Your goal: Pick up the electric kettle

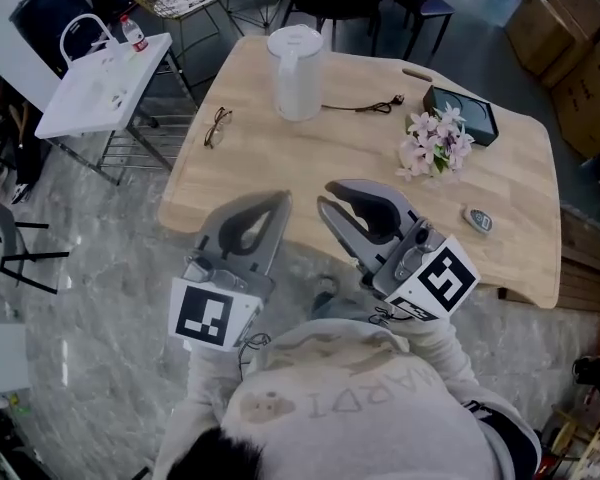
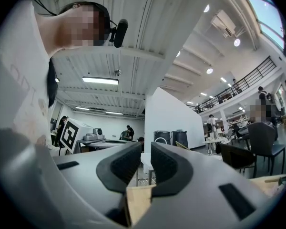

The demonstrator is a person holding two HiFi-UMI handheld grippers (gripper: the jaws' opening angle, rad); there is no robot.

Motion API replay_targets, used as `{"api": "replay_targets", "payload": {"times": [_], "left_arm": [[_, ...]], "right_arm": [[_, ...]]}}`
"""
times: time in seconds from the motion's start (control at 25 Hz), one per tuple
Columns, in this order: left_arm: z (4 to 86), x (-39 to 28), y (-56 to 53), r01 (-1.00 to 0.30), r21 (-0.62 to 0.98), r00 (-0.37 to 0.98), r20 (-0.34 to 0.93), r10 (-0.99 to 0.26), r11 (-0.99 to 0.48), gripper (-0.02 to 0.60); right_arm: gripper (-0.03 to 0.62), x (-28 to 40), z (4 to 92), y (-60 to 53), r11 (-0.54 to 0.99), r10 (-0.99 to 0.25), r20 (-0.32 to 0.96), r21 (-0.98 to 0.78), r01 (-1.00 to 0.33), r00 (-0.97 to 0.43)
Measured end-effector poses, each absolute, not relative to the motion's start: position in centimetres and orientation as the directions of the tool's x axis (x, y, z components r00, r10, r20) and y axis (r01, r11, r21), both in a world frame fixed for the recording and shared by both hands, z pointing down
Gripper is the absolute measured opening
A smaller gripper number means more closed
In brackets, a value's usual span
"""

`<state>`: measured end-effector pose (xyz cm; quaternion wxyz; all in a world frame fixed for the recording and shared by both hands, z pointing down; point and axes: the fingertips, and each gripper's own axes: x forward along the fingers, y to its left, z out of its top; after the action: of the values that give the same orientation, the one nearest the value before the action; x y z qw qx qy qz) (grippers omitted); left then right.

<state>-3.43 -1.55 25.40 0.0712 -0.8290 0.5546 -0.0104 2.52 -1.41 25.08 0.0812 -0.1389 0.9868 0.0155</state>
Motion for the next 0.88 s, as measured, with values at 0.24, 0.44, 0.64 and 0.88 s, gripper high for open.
{"api": "replay_targets", "payload": {"times": [0.24,0.44,0.64,0.88], "left_arm": [[25.6,-3.6,-6.8,-0.928,-0.138,0.356,-0.061,-0.932,-0.346,0.0],[26.4,-4.8,-9.3,-0.941,-0.121,0.322,-0.029,-0.946,-0.316,0.0],[26.9,-6.5,-11.5,-0.944,-0.115,0.315,-0.024,-0.949,-0.311,0.001],[27.5,-8.4,-15.2,-0.921,-0.095,0.38,-0.01,-0.925,-0.377,0.0]], "right_arm": [[0.048,2.5,25.7,-6.8,0.969,-0.243,-0.163,-0.003,-0.245,-0.956],[0.048,1.7,26.4,-9.9,0.974,-0.227,-0.16,-0.03,-0.225,-0.961],[0.048,0.1,27.3,-12.1,0.974,-0.226,-0.148,-0.05,-0.221,-0.963],[0.048,-2.1,27.9,-15.2,0.957,-0.288,-0.127,-0.064,-0.282,-0.949]]}}
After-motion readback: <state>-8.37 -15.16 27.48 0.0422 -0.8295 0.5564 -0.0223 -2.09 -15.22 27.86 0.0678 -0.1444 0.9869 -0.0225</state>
